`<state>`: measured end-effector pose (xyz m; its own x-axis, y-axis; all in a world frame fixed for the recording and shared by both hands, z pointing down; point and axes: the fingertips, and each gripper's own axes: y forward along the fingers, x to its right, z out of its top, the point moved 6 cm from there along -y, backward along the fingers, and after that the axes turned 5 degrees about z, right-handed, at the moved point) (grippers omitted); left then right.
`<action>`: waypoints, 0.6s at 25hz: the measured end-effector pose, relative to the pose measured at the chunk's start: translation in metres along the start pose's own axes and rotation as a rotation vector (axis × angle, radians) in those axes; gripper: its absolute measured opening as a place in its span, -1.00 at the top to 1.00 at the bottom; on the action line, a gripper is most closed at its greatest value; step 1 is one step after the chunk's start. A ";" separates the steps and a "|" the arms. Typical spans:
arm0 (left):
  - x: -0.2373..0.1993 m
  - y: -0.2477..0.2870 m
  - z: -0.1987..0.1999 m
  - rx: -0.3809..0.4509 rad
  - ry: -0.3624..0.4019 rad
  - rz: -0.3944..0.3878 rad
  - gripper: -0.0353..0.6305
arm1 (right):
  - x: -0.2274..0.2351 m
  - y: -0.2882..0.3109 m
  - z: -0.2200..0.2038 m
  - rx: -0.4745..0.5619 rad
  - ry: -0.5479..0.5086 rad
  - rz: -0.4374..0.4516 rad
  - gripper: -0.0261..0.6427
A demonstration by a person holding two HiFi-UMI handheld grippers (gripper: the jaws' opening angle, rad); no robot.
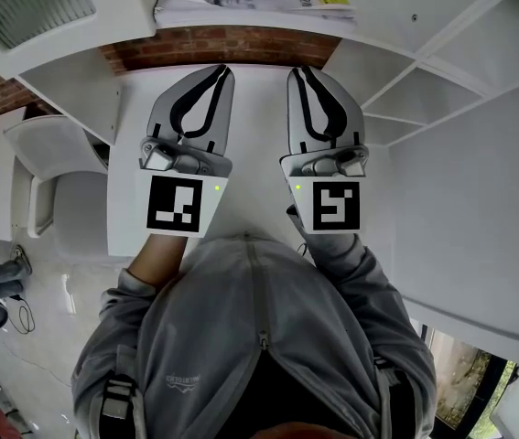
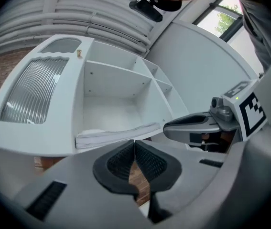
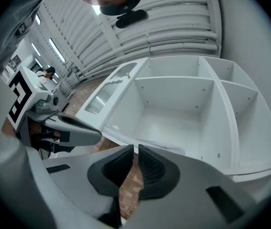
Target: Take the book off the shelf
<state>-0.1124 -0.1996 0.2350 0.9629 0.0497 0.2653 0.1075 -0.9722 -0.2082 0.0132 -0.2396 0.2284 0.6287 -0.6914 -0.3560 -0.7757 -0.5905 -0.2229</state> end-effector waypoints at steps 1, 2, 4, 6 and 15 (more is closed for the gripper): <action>-0.002 0.003 0.002 -0.006 0.055 -0.005 0.87 | 0.002 0.003 0.001 -0.001 -0.011 0.008 0.83; -0.003 0.005 0.004 -0.010 0.106 -0.008 0.87 | 0.003 0.006 0.002 -0.002 -0.022 0.015 0.83; -0.006 0.009 0.008 -0.012 0.174 0.005 0.84 | 0.007 0.012 0.005 0.002 -0.062 0.028 0.82; -0.010 0.014 0.012 -0.012 0.225 0.022 0.67 | 0.010 0.017 0.007 -0.014 -0.122 0.044 0.71; -0.020 0.035 0.019 -0.103 0.533 -0.017 0.33 | 0.023 0.036 0.014 -0.188 -0.411 0.155 0.45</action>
<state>-0.1237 -0.2304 0.2046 0.6991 -0.0315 0.7144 0.0712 -0.9910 -0.1133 -0.0011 -0.2707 0.1999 0.4024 -0.5781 -0.7099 -0.8112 -0.5845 0.0162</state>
